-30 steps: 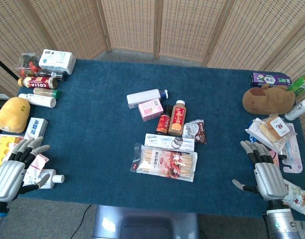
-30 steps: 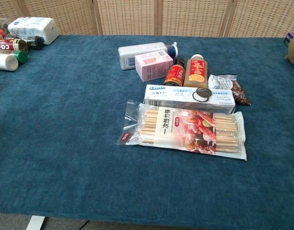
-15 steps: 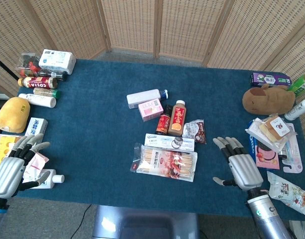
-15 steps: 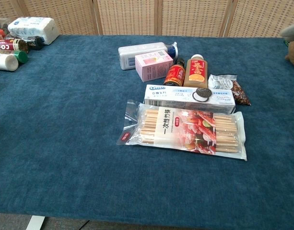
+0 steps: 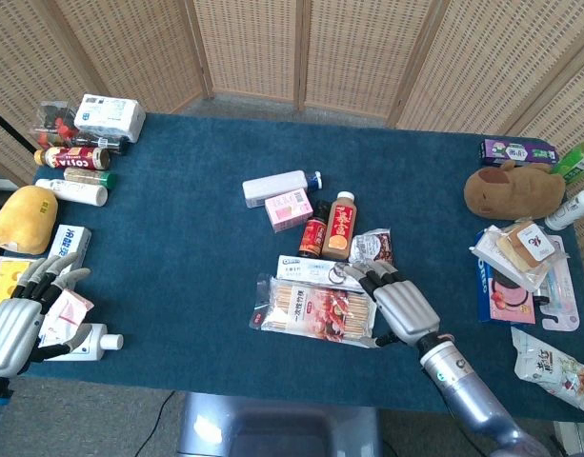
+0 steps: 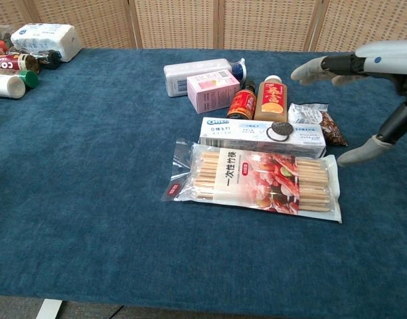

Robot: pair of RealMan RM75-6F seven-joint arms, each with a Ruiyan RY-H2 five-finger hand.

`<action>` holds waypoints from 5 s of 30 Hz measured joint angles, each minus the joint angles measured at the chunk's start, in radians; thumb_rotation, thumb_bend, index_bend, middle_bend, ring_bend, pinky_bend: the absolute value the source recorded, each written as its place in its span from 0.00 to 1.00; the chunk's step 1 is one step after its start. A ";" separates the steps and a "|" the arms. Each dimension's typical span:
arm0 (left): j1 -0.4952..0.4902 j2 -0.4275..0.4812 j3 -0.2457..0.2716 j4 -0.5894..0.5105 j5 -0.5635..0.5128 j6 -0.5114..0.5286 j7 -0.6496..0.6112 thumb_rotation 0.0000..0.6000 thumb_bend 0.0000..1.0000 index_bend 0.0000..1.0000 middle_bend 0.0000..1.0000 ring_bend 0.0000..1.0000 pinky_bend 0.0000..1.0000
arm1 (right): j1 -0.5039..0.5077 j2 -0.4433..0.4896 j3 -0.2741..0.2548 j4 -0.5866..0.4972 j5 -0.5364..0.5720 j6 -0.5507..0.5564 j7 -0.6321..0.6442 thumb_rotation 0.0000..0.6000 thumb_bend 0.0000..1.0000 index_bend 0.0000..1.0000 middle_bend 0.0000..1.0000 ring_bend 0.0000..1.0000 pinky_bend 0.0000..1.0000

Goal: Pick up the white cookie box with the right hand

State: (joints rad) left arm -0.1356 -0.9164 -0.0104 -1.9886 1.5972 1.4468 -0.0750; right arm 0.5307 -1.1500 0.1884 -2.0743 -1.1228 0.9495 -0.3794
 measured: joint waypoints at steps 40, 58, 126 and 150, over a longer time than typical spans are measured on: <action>0.012 0.001 -0.001 -0.026 0.007 0.025 0.044 1.00 0.33 0.17 0.00 0.00 0.00 | 0.504 -0.113 -0.141 0.375 0.691 -0.250 -0.122 0.92 0.05 0.00 0.00 0.00 0.00; -0.002 -0.021 -0.005 -0.014 0.015 0.006 0.037 1.00 0.33 0.14 0.00 0.00 0.00 | 0.531 0.001 -0.208 0.331 0.778 -0.163 -0.117 0.86 0.05 0.00 0.00 0.00 0.00; 0.046 -0.047 0.024 0.143 0.023 0.068 -0.192 1.00 0.33 0.11 0.00 0.00 0.00 | 0.436 -0.232 -0.016 0.252 0.797 0.291 -0.331 1.00 0.12 0.57 0.84 0.86 0.84; 0.046 -0.050 0.022 0.092 0.049 0.081 -0.141 1.00 0.32 0.11 0.00 0.00 0.00 | 0.216 0.089 0.025 -0.051 0.240 0.345 -0.024 1.00 0.10 0.58 0.86 0.88 0.84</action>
State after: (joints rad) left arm -0.0893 -0.9666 0.0115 -1.8969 1.6461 1.5277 -0.2157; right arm 0.7470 -1.0614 0.2138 -2.1249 -0.8830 1.2945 -0.4037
